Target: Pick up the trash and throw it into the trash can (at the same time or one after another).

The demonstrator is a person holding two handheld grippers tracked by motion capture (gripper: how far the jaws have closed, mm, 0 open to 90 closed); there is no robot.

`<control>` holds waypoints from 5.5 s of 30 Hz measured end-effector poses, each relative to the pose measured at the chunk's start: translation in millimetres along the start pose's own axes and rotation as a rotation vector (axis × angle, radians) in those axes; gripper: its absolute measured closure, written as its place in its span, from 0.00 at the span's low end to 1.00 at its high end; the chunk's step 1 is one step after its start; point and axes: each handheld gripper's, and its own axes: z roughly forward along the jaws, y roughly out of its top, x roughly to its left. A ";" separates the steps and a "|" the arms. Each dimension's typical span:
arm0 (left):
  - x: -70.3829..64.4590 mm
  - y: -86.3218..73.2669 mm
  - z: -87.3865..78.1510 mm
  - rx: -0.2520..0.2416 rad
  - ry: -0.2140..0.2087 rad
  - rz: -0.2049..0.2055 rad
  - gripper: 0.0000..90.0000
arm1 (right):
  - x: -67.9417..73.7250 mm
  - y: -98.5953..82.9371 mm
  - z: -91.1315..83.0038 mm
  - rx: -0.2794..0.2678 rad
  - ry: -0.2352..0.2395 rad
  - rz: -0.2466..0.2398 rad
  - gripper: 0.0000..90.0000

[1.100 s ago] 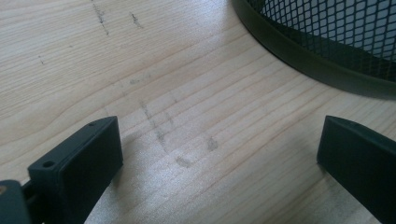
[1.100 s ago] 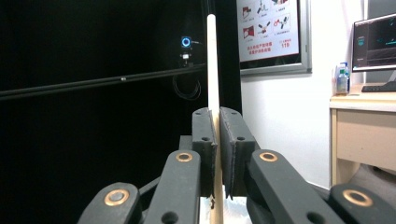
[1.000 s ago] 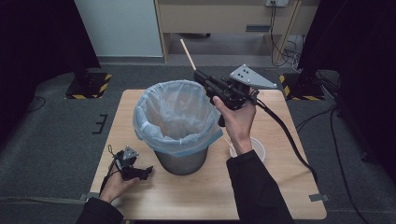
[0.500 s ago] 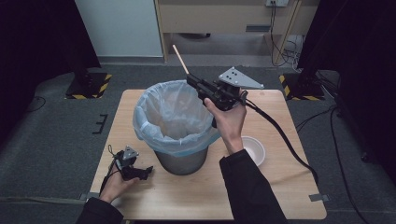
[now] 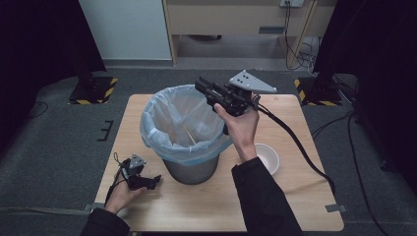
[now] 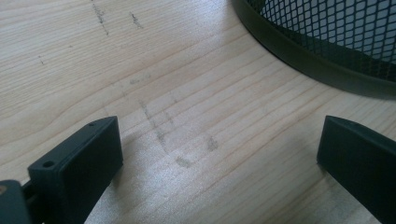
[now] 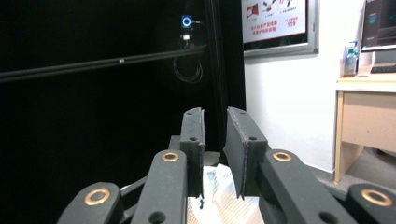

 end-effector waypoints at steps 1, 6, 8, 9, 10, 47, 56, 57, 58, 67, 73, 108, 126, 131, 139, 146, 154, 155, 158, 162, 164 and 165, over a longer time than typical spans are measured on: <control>0.0 0.0 0.0 0.000 0.000 0.000 0.00 | 0.0 0.0 0.0 0.000 0.000 0.000 0.84; 0.0 0.0 0.0 0.000 0.000 0.000 0.00 | -2.5 11.8 -13.5 -0.026 -0.020 -0.012 0.78; 0.0 0.0 0.0 0.000 0.000 0.000 0.00 | -2.9 16.3 -19.9 -0.033 -0.023 -0.015 0.74; 0.0 0.0 0.0 0.000 0.000 0.000 0.00 | -3.5 19.9 -26.7 -0.035 -0.023 -0.016 0.71; 0.0 0.0 0.0 0.000 0.000 0.000 0.00 | -3.5 19.9 -26.7 -0.035 -0.023 -0.016 0.71; 0.0 0.0 -0.2 0.002 0.000 0.001 0.00 | -86.9 -115.3 -158.6 0.224 -0.271 0.057 0.53; -0.1 0.0 -0.1 0.002 0.000 0.001 0.00 | -99.1 -154.2 -152.9 0.407 -0.298 0.068 0.56; -0.1 0.0 -0.1 0.002 0.000 0.001 0.00 | -99.1 -154.2 -152.9 0.407 -0.298 0.068 0.56; -0.1 0.0 -0.1 0.002 0.000 0.001 0.00 | -99.3 -158.0 -151.5 0.429 -0.294 0.073 0.57; -0.1 0.0 -0.1 0.002 0.000 0.001 0.00 | -97.3 -178.3 -142.8 0.569 -0.262 0.100 0.67; -0.1 0.0 -0.1 0.002 0.000 0.001 0.00 | -95.7 -187.1 -137.8 0.652 -0.247 0.091 0.70; -0.1 0.0 -0.1 0.002 0.000 0.001 0.00 | -105.6 -204.9 -133.8 0.809 -0.244 0.119 0.95; -0.1 0.0 -0.1 0.002 0.000 0.001 0.00 | -112.6 -162.8 -154.6 0.546 -0.274 0.152 0.95; -0.1 0.0 -0.1 0.002 0.000 0.001 0.00 | -111.8 -148.4 -159.7 0.447 -0.286 0.142 0.95; -0.1 0.0 -0.1 0.002 0.000 0.001 0.00 | -111.7 -130.5 -169.4 0.335 -0.302 0.139 0.95; -0.1 0.0 -0.1 0.002 0.000 0.001 0.00 | -110.1 -116.6 -176.4 0.248 -0.309 0.129 0.95; 0.0 0.0 -0.1 0.002 0.000 0.001 0.00 | -106.3 -100.3 -182.4 0.166 -0.303 0.119 0.95; 0.0 0.0 -0.1 0.002 0.000 0.001 0.00 | -106.0 -98.4 -182.9 0.157 -0.302 0.118 0.95; 0.0 0.0 -0.1 0.002 0.000 0.001 0.00 | -105.0 -92.9 -184.4 0.129 -0.297 0.116 0.95; -0.1 0.0 -0.1 0.002 0.000 0.001 0.00 | -103.2 -86.0 -185.3 0.095 -0.288 0.115 0.95; 0.0 0.0 -0.1 0.002 0.000 0.001 0.00 | -102.7 -83.2 -184.9 0.084 -0.286 0.108 0.95; -0.1 0.0 -0.1 0.002 0.000 0.001 0.00 | -102.7 -83.2 -184.9 0.084 -0.286 0.108 0.95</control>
